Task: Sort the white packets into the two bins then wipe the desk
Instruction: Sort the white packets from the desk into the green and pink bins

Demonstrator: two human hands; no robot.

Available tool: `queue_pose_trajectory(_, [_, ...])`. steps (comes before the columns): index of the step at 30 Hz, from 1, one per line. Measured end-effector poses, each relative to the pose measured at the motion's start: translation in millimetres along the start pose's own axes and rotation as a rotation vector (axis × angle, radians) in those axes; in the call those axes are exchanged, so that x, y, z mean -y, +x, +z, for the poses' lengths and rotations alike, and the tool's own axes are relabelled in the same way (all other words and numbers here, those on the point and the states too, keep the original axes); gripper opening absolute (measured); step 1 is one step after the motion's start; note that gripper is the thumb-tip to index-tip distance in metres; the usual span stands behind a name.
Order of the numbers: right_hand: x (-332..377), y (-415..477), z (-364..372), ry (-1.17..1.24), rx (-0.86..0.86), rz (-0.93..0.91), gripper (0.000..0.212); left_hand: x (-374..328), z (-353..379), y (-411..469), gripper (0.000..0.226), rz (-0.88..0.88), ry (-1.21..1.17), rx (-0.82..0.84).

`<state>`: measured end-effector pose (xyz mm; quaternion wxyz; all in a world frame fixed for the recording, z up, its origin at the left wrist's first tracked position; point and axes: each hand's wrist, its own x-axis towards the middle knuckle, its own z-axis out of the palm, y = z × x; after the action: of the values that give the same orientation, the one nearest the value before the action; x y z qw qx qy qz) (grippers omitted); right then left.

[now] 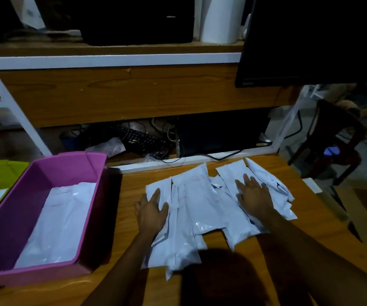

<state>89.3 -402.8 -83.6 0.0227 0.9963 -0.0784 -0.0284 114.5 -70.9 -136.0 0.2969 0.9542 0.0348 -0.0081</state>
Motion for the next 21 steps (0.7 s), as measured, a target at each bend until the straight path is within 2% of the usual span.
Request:
queue_pose_trajectory(6, [8,6,4,-0.049,-0.035,0.016,0.052,0,-2,1,0.069,0.048,-0.024,-0.041])
queue_pose_trajectory(10, [9,6,-3,-0.078,-0.053,0.031,0.059,-8,-10,-4,0.047,0.059,-0.043,-0.079])
queue_pose_trajectory(14, [20,2,-18,-0.033,-0.127,0.095,0.065,-15,-24,-8,0.056,0.137,-0.155,-0.210])
queue_pose_trajectory(17, [29,-4,-34,0.031,-0.269,0.141,0.067,-30,-47,-9,0.047,0.224,-0.229,-0.265])
queue_pose_trajectory(20, [41,-11,-56,0.100,-0.531,0.136,0.043,-44,-72,-10,0.030,0.345,-0.278,-0.312])
queue_pose_trajectory(21, [48,-16,-66,0.141,-0.609,0.134,0.044,-48,-80,-11,0.027,0.388,-0.312,-0.329])
